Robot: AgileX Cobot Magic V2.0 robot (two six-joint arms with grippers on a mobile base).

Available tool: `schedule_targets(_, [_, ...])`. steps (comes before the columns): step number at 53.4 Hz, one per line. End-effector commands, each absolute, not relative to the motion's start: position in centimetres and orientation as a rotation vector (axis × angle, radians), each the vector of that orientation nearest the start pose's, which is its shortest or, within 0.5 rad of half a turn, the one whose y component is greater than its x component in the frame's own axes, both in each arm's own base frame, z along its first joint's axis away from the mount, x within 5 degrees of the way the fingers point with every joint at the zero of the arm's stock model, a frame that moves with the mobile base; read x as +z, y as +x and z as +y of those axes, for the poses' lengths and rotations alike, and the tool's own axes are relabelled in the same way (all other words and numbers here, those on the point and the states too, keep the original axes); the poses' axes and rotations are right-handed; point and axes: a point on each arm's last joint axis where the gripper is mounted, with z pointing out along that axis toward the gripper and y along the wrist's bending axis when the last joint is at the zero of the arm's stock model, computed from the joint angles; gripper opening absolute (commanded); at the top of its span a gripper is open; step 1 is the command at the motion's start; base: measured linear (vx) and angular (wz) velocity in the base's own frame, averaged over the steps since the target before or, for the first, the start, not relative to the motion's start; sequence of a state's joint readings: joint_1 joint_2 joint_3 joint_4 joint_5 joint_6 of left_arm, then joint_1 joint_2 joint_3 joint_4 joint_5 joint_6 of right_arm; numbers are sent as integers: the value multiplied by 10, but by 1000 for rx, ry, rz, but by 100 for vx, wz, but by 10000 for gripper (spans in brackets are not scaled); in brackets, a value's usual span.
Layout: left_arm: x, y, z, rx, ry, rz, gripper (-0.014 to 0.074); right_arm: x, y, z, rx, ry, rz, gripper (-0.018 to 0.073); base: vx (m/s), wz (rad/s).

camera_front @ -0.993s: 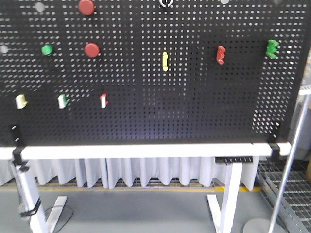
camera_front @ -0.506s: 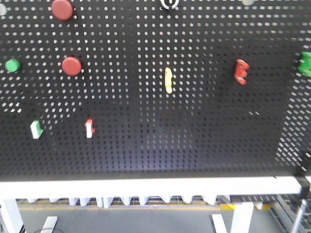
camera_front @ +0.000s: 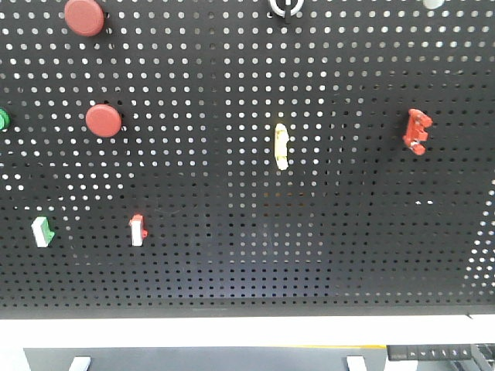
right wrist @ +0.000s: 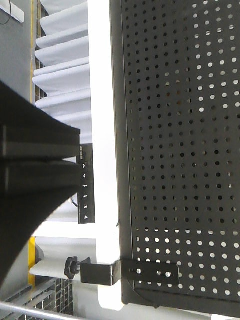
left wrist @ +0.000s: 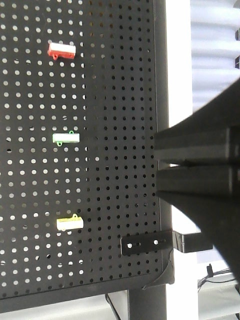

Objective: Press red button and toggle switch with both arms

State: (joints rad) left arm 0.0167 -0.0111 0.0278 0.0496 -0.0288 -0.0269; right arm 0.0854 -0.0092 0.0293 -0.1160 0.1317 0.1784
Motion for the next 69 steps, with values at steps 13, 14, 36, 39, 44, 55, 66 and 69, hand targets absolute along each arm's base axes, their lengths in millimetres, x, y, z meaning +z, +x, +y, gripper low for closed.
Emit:
schedule_targets(13, [211, 55, 0, 13, 2, 1395, 2, 198, 56, 4, 106, -21, 1542, -8, 2, 0])
schedule_targets(14, [211, 55, 0, 13, 2, 1395, 2, 198, 56, 4, 106, -21, 1542, -8, 0, 0])
schedule_targets(36, [216, 55, 0, 12, 2, 1349, 2, 201, 56, 5, 109, -24, 1511, -8, 0, 0])
schedule_targets(39, [217, 54, 0, 9, 0, 1332, 2, 204, 56, 5, 112, -27, 1481, -8, 0, 0])
schedule_targets(44, [250, 45, -1, -25, -13, 1114, 2, 238, 48, 6, 141, -36, 1250, -8, 0, 0])
schedule_targets(55, [345, 13, 0, -38, -23, 967, 2, 319, 32, 2, 115, -19, 1232, -6, 0, 0])
schedule_targets(66, [431, 19, 0, -32, -31, 1048, 2, 391, 50, 4, 113, -15, 1235, -5, 0, 0])
schedule_targets(69, [445, 28, 0, -32, -31, 1055, 2, 402, 65, 5, 113, -17, 1258, -5, 0, 0])
